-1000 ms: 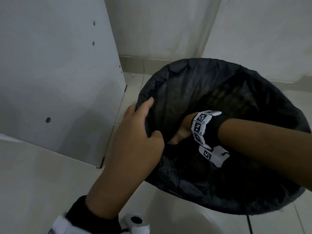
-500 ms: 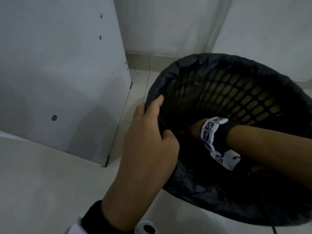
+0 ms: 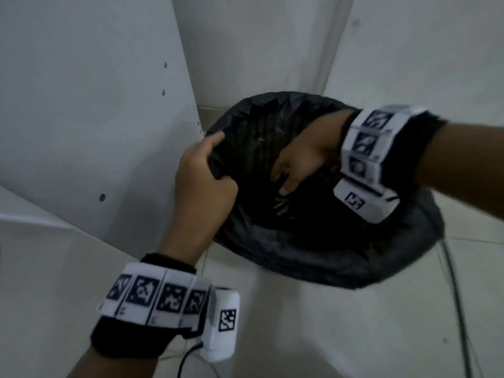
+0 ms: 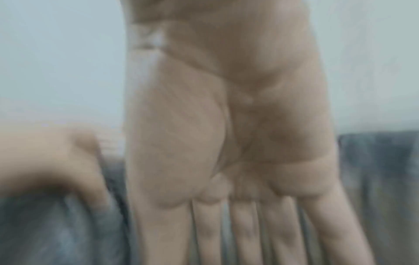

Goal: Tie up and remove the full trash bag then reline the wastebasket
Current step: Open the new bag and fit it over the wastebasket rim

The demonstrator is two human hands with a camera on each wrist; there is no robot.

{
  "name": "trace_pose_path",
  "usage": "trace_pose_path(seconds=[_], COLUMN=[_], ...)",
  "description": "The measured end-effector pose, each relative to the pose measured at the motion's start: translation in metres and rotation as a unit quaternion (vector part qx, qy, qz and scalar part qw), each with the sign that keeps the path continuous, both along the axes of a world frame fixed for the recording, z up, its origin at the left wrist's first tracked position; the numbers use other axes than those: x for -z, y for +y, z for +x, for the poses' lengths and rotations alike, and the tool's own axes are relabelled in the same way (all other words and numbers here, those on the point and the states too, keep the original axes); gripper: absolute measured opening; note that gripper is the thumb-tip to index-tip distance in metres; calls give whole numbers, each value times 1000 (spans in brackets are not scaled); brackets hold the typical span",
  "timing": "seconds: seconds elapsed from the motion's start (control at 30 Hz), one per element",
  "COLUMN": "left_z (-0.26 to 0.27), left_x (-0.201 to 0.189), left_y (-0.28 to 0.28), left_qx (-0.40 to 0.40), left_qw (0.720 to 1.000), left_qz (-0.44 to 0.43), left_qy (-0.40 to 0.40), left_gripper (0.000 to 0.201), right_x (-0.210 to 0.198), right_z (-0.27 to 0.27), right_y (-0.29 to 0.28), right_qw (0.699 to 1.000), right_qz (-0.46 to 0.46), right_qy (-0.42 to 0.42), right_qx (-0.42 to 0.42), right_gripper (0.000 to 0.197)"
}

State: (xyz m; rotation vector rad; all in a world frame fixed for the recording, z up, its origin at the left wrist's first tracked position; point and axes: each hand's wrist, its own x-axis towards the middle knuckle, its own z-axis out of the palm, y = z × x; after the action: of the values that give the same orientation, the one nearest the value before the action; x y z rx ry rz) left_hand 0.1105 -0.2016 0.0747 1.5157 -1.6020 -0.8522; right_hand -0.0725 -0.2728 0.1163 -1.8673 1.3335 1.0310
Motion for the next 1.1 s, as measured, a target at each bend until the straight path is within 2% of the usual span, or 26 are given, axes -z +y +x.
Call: trace_pose_path(seconds=[0.03, 0.1, 0.17, 0.2, 0.27, 0.3, 0.33, 0.4, 0.43, 0.47, 0.5, 0.57, 0.6, 0.67, 0.73, 0.8, 0.83, 0.87, 0.9, 0.97, 1.0, 1.03, 1.07, 1.1], left_z=[3, 9, 8, 3, -10, -18, -24, -30, -31, -31, -30, -26, -24, -20, -15, -5, 2, 9, 14, 18, 19, 17, 15, 12], left_x=[-4, -17, -32, -38, -43, -41, -38, -31, -28, -27, -25, -18, -13, 1, 11, 16, 17, 19, 22, 33, 44, 51, 55, 55], left_y=[-3, -1, 9, 16, 34, 42, 47, 52, 52, 51, 49, 46, 45, 45, 48, 56, 61, 66, 73, 86, 89, 90, 91, 91], left_qx=[2, 24, 124, 199, 334, 377, 397, 387, 370, 352, 336, 305, 287, 260, 249, 256, 247, 227, 202, 123, 58, -17, -80, -116], left_qw=[999, 985, 959, 948, 911, 880, 847, 797, 785, 782, 781, 792, 800, 816, 833, 840, 858, 878, 905, 956, 977, 991, 993, 980], left_qz=[-22, -100, -178, -167, -64, -15, 10, -24, -56, -87, -109, -157, -182, -225, -282, -280, -262, -248, -224, -184, -165, -129, -64, 23], left_qy=[-40, -141, -181, -187, -234, -288, -354, -463, -494, -508, -515, -504, -495, -464, -406, -388, -367, -340, -301, -192, -122, -37, 60, 161], left_gripper=[65, 55, 52, 56, 77, 84, 82, 56, 39, 26, 17, 7, 9, 23, 22, 72, 95, 108, 113, 96, 81, 69, 60, 53], right_x=[-24, -64, -82, -81, -72, -63, -52, -28, -18, -10, -3, 1, 2, 8, 19, 30, 33, 35, 38, 44, 52, 56, 60, 63], right_z=[-6, -19, -30, -35, -40, -41, -42, -46, -48, -50, -51, -50, -48, -49, -58, -74, -82, -89, -93, -100, -104, -107, -110, -113], right_y=[5, 28, 54, 66, 90, 102, 112, 128, 134, 139, 142, 149, 152, 158, 167, 181, 189, 197, 204, 212, 211, 208, 204, 200], right_qw=[1000, 996, 996, 996, 997, 998, 998, 998, 996, 991, 985, 969, 959, 936, 910, 890, 867, 823, 759, 607, 554, 525, 502, 472], right_qz=[-12, -21, 26, 50, 65, 64, 54, 1, -51, -109, -159, -235, -271, -338, -401, -430, -445, -469, -507, -589, -596, -573, -528, -469], right_qy=[-13, -64, -68, -63, -29, -9, 6, 16, 18, 10, -1, -28, -41, -55, -74, -149, -224, -308, -373, -411, -400, -390, -395, -421], right_qx=[1, 57, 47, 26, -2, -12, -29, -64, -75, -78, -72, -66, -68, -81, -76, -35, 14, 86, 169, 341, 422, 494, 559, 617], right_gripper=[62, 73, 86, 92, 97, 95, 90, 61, 39, 24, 20, 19, 20, 26, 37, 77, 91, 92, 83, 59, 52, 51, 53, 56])
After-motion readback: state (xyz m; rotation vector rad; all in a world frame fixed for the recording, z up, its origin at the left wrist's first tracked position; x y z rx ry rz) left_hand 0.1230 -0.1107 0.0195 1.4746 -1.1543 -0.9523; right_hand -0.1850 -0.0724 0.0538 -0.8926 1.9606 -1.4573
